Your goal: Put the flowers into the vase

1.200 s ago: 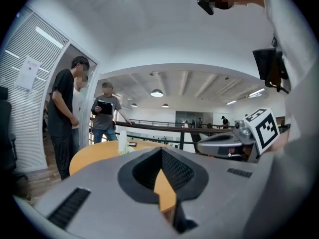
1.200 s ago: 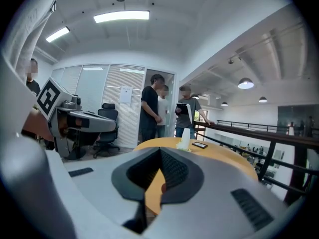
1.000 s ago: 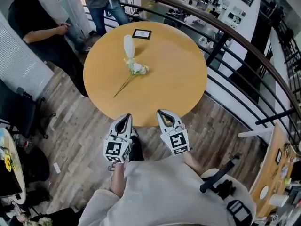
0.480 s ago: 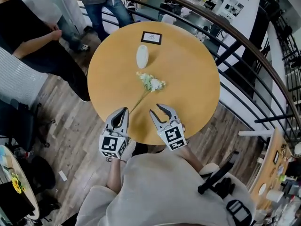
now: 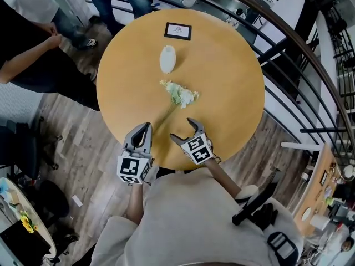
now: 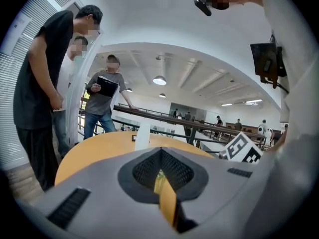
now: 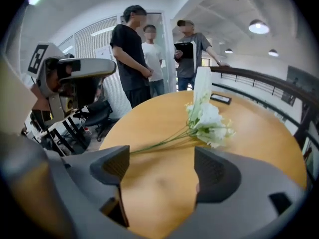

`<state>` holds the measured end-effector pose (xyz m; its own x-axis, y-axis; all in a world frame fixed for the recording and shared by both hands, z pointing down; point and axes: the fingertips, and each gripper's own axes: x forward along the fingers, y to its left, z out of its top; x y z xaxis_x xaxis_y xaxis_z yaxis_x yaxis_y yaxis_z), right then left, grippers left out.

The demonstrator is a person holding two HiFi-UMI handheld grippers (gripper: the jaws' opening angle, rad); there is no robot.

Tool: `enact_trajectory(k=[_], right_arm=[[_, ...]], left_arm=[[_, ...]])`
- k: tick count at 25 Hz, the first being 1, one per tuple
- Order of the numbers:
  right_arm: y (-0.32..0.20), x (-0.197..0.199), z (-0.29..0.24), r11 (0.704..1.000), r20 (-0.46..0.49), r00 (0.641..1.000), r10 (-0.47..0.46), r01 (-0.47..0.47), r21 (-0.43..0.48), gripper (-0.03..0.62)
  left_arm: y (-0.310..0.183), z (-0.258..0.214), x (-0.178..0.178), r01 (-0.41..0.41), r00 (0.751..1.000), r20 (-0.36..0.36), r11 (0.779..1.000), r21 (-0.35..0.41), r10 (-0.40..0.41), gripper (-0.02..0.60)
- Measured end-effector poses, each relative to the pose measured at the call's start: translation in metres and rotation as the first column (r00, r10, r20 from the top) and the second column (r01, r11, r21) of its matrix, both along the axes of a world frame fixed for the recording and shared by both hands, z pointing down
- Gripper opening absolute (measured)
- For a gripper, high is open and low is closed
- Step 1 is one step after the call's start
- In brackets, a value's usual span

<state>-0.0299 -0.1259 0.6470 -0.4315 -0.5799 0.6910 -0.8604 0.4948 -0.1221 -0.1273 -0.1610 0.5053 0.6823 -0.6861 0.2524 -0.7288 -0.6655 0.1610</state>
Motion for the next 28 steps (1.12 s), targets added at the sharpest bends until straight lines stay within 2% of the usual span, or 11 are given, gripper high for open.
enact_trajectory(k=[2, 6, 11, 15, 19, 20, 21, 22, 27, 28], right_arm=[[-0.008, -0.001, 0.018, 0.998, 0.032, 0.999, 0.026, -0.025, -0.054, 0.429], [-0.037, -0.003, 0.035, 0.988, 0.082, 0.991, 0.106, -0.095, -0.125, 0.433], [-0.058, -0.009, 0.049, 0.975, 0.105, 0.982, 0.159, -0.14, -0.172, 0.433], [-0.068, -0.008, 0.06, 0.966, 0.084, 0.977, 0.194, -0.175, -0.19, 0.433], [-0.069, 0.0, 0.07, 0.967, 0.007, 0.984, 0.179, -0.174, -0.188, 0.425], [-0.069, 0.002, 0.071, 0.969, -0.017, 0.985, 0.172, -0.172, -0.179, 0.381], [-0.07, 0.005, 0.071, 0.97, -0.035, 0.984, 0.174, -0.178, -0.166, 0.288], [-0.071, 0.008, 0.07, 0.97, -0.046, 0.982, 0.183, -0.188, -0.151, 0.227], [-0.073, 0.017, 0.067, 0.973, -0.082, 0.977, 0.195, -0.203, -0.108, 0.019], [-0.073, 0.016, 0.065, 0.976, -0.09, 0.979, 0.183, -0.192, -0.101, 0.017]], left_arm=[[-0.002, 0.003, -0.002, 0.013, 1.0, 0.007, 1.0, -0.009, -0.013, 0.006], [-0.007, 0.005, -0.009, 0.029, 0.999, 0.026, 0.999, -0.024, -0.029, 0.006], [-0.01, 0.01, -0.017, 0.043, 0.998, 0.05, 0.998, -0.046, -0.041, 0.006], [-0.015, 0.013, -0.023, 0.054, 0.997, 0.059, 0.997, -0.057, -0.05, 0.006], [-0.016, 0.015, -0.028, 0.065, 0.996, 0.065, 0.995, -0.071, -0.061, 0.006], [-0.017, 0.015, -0.03, 0.069, 0.996, 0.066, 0.995, -0.075, -0.064, 0.006], [-0.017, 0.016, -0.031, 0.072, 0.995, 0.067, 0.994, -0.078, -0.067, 0.006], [-0.017, 0.017, -0.032, 0.076, 0.995, 0.069, 0.994, -0.08, -0.07, 0.006], [-0.018, 0.023, -0.034, 0.077, 0.995, 0.072, 0.993, -0.089, -0.071, 0.006], [-0.018, 0.023, -0.033, 0.075, 0.995, 0.07, 0.993, -0.089, -0.069, 0.006]])
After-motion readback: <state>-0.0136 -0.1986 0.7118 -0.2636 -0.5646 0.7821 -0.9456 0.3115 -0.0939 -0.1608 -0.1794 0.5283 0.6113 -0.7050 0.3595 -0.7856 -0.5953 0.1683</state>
